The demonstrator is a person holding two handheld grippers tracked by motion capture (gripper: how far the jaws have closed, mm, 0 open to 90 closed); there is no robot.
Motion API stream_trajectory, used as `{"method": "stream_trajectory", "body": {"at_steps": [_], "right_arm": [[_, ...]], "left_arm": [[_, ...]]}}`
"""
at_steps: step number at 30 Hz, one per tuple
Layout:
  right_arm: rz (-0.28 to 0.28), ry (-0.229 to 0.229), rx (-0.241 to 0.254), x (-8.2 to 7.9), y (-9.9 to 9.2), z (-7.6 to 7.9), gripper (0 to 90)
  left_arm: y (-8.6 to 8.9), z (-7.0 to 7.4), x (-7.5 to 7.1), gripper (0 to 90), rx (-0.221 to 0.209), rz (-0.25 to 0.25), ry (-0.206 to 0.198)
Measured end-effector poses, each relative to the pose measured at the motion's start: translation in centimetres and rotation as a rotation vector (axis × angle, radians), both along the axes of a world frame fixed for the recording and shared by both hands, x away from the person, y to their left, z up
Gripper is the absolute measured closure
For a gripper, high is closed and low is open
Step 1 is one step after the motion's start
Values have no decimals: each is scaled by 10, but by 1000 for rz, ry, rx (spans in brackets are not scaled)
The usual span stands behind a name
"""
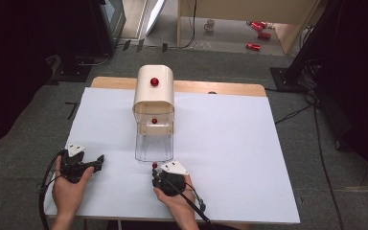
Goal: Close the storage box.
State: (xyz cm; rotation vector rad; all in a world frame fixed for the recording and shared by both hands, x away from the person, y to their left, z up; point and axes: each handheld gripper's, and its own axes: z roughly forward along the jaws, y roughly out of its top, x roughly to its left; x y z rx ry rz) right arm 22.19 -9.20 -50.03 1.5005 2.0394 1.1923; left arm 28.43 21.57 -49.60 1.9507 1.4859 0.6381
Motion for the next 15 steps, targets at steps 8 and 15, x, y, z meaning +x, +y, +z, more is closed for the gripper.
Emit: {"method": "stream_trajectory", "body": {"at_steps": [8, 15], "right_arm": [[9, -7, 24, 2, 7, 2, 745], [13, -11, 42, 3, 6, 8, 756]], "left_arm": [[0, 0, 0, 152, 0, 0, 0], [0, 0, 0, 152, 0, 0, 1]]}}
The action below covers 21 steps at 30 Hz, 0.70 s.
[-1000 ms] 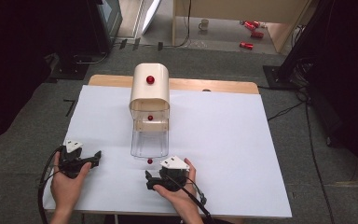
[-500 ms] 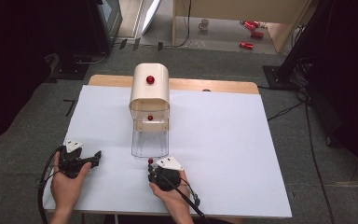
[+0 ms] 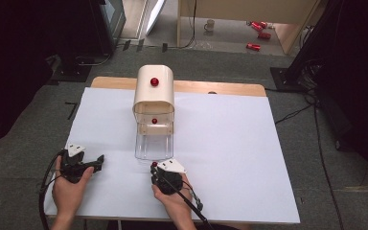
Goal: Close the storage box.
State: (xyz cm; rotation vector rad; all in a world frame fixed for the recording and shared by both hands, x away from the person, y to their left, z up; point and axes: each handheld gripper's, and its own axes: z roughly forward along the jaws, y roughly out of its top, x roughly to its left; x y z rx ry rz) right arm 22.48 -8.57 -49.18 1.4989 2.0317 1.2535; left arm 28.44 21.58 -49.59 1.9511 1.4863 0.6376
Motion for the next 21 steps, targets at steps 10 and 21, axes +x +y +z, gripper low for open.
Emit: {"method": "stream_trajectory", "body": {"at_steps": [10, 21], "right_arm": [[0, -24, 1, 7, 0, 12, 755], [-8, -30, -11, 25, -2, 19, 755]], "left_arm": [[0, 0, 0, 152, 0, 0, 0], [0, 0, 0, 152, -1, 0, 0]]}}
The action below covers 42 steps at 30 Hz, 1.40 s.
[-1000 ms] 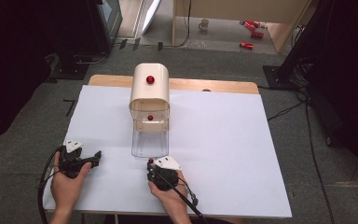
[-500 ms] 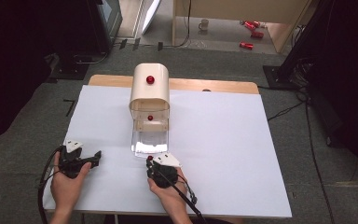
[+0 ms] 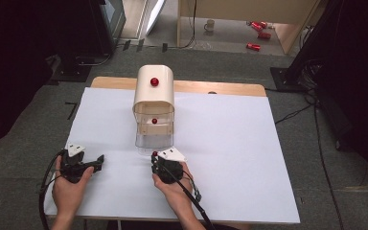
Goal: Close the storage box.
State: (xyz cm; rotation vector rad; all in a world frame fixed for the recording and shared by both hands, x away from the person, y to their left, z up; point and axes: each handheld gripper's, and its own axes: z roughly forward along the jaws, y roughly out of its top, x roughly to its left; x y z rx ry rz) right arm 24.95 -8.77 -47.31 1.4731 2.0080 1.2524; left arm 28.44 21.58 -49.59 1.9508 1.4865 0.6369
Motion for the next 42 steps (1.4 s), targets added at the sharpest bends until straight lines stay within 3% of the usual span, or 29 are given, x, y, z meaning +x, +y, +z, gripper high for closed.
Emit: {"method": "stream_trajectory", "body": {"at_steps": [42], "right_arm": [[-29, 19, -28, 54, 4, 2, 754]], "left_arm": [[0, 0, 0, 152, -1, 0, 1]]}}
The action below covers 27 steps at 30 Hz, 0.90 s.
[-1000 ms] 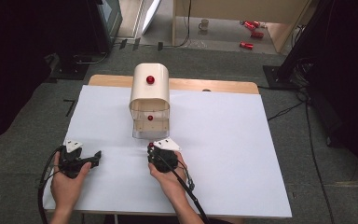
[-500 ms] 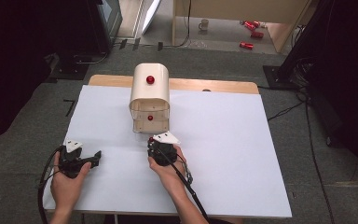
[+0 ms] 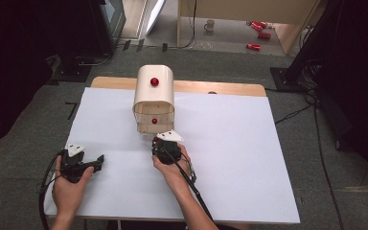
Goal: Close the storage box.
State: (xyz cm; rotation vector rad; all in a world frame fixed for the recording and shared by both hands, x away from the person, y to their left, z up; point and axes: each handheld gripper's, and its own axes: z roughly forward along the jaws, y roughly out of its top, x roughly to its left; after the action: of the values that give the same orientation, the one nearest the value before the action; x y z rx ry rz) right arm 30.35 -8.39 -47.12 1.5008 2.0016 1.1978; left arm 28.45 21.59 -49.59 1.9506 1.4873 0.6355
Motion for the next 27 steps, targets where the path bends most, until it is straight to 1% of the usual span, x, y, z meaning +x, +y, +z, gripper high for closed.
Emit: {"method": "stream_trajectory", "body": {"at_steps": [15, 27], "right_arm": [[-6, -2, -5, 13, 1, -1, 754], [0, 0, -11, 20, 1, -1, 750]], "left_arm": [[0, 0, 0, 152, 0, 0, 0], [0, 0, 0, 152, 0, 0, 0]]}}
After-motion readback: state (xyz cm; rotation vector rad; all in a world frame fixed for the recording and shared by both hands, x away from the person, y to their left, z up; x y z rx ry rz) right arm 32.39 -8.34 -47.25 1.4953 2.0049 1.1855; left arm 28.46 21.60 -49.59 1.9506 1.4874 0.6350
